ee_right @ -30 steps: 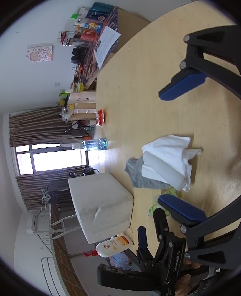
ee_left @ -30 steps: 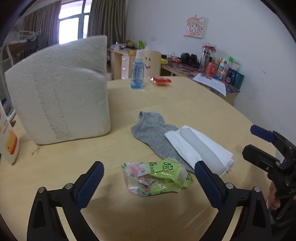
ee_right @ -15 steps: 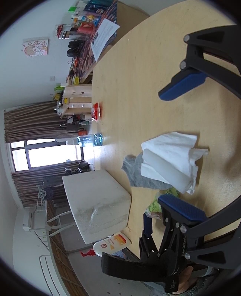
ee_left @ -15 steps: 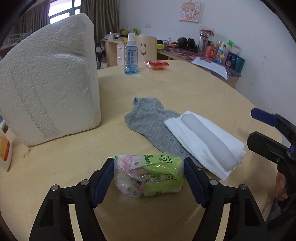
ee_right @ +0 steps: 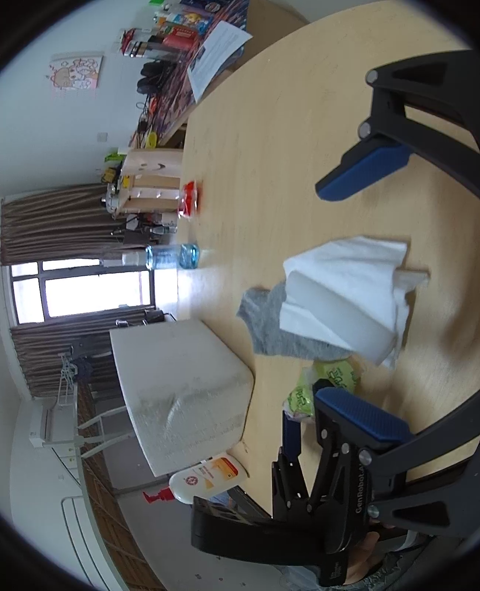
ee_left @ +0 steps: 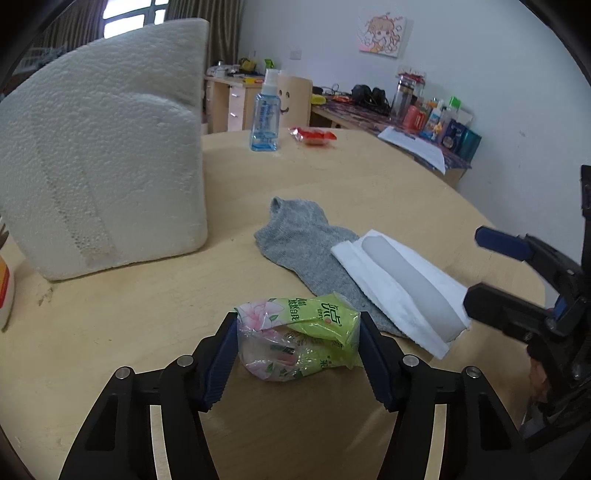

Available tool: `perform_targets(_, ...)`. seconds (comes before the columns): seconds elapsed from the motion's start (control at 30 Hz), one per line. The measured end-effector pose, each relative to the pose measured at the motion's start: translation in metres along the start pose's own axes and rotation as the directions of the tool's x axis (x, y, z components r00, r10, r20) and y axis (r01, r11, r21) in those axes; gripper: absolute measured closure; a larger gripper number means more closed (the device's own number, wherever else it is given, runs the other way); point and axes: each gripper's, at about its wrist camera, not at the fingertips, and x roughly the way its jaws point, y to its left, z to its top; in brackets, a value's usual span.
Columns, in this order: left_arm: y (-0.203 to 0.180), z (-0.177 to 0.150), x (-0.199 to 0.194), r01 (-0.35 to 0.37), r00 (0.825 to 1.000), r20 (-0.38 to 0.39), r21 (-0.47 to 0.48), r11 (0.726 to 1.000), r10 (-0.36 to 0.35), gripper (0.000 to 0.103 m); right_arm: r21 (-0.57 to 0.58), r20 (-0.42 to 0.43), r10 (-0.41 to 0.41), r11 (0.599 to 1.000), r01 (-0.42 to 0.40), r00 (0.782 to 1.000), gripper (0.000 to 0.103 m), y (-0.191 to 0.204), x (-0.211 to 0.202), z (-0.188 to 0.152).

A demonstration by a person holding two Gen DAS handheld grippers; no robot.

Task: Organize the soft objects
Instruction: 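Grasp the white roll on the tissue with the right tool while the left tool holds the packet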

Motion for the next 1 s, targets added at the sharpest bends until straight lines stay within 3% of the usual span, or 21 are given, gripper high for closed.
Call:
perform_targets(0.1,0.004,-0.002,-0.01,0.008,0.999,0.033,-0.002,1.0,-0.008,0.04,-0.002,-0.008,0.023,1.0,-0.023,1.0,0.001,0.006,0.004,0.003)
perform_targets(0.17,0.008,-0.002,-0.014,0.012,0.999,0.046,-0.01,1.0,-0.012,0.04,0.0,-0.025,0.039,0.999,-0.039,0.999,0.009,0.009,0.008,0.005)
perform_targets(0.23,0.012,-0.003,-0.018,0.016,0.998,0.058,-0.02,1.0,-0.015,0.04,0.004,-0.049,0.042,0.999,-0.042,0.998,0.028,0.012,0.015,0.006)
perform_targets(0.33,0.017,-0.005,-0.023,0.021,0.997,0.075,-0.029,0.999,-0.018,0.04,0.013,-0.093,0.024,1.0,-0.023,0.995,0.047,0.014,0.025,0.006)
perform_targets(0.53,0.021,-0.007,-0.03,0.024,0.995,0.101,-0.035,0.999,-0.02,0.04,0.029,-0.135,-0.008,0.999,0.012,0.991,0.066,0.016,0.031,0.003)
perform_targets(0.63,0.023,-0.009,-0.034,0.028,0.994,0.111,-0.033,0.999,-0.024,0.04,0.046,-0.152,-0.016,0.999,0.023,0.988,0.073,0.014,0.032,0.001)
perform_targets(1.0,0.026,-0.014,-0.044,0.042,0.99,0.139,-0.029,0.999,-0.038,0.04,0.065,-0.195,-0.045,0.996,0.058,0.98,0.073,0.016,0.038,-0.005)
